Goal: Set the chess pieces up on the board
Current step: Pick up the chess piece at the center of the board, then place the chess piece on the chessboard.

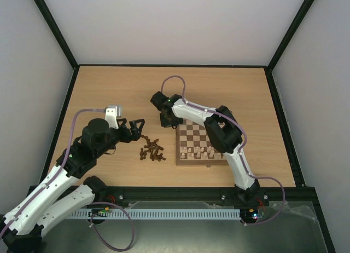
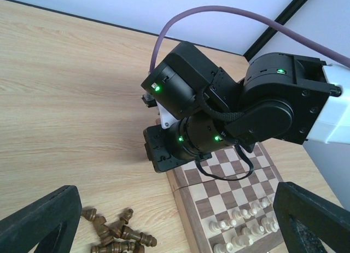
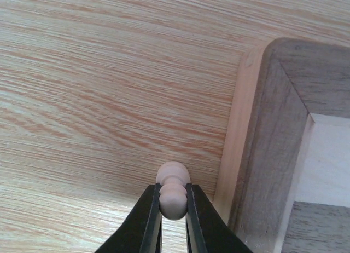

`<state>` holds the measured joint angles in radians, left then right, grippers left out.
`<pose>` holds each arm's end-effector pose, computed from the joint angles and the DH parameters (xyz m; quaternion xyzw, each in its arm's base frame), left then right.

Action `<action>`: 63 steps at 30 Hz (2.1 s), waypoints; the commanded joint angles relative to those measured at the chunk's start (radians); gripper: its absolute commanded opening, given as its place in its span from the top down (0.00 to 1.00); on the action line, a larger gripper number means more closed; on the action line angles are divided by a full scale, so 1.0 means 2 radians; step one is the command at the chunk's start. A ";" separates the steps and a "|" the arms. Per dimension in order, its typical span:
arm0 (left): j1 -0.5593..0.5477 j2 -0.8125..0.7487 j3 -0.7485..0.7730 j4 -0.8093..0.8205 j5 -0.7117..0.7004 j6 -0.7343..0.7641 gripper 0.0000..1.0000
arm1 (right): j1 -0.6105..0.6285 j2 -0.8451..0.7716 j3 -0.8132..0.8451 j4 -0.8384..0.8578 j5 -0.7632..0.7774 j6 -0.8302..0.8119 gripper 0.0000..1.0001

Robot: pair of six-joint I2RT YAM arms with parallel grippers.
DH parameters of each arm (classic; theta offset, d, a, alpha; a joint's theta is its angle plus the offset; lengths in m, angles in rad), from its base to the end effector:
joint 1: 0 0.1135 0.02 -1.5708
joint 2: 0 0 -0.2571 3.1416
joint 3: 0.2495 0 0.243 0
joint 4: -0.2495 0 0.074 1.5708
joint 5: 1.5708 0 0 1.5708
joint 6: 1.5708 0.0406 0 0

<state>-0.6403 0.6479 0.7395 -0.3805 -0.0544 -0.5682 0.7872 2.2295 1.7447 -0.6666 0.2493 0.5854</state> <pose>0.1246 -0.0901 0.3173 0.0126 0.8013 -0.3217 0.5043 0.3317 0.3187 0.1566 -0.0720 0.9682 0.0368 0.2368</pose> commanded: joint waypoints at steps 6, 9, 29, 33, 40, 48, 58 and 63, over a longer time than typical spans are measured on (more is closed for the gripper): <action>0.002 0.007 0.002 0.009 0.002 0.003 0.01 | -0.002 -0.025 -0.017 0.001 0.003 -0.006 0.94; 0.002 0.008 0.002 0.010 0.003 0.002 0.01 | -0.003 -0.043 -0.023 0.002 0.003 -0.006 0.97; 0.001 0.039 -0.011 0.054 0.055 -0.004 0.01 | -0.046 -0.422 -0.338 -0.029 0.036 0.097 0.96; 0.003 0.049 -0.012 0.063 0.078 -0.006 0.01 | -0.069 -0.482 -0.395 -0.054 0.049 0.126 0.94; 0.004 0.051 -0.014 0.065 0.109 -0.001 0.01 | -0.131 -0.512 -0.452 -0.057 0.060 0.141 0.94; 0.004 0.053 -0.020 0.077 0.145 -0.001 0.01 | -0.154 -0.510 -0.483 -0.048 0.059 0.168 0.94; -0.001 0.047 -0.018 0.071 0.146 0.002 0.00 | -0.155 -0.508 -0.513 -0.033 0.068 0.194 0.93; -0.001 0.043 -0.015 0.068 0.143 0.003 0.00 | -0.155 -0.495 -0.513 -0.035 0.072 0.198 0.93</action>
<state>-0.6392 0.7471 0.7055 -0.2489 0.2218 -0.5701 0.4835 1.2289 0.7284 -0.7071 0.3573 0.9466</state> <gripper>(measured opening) 0.994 0.101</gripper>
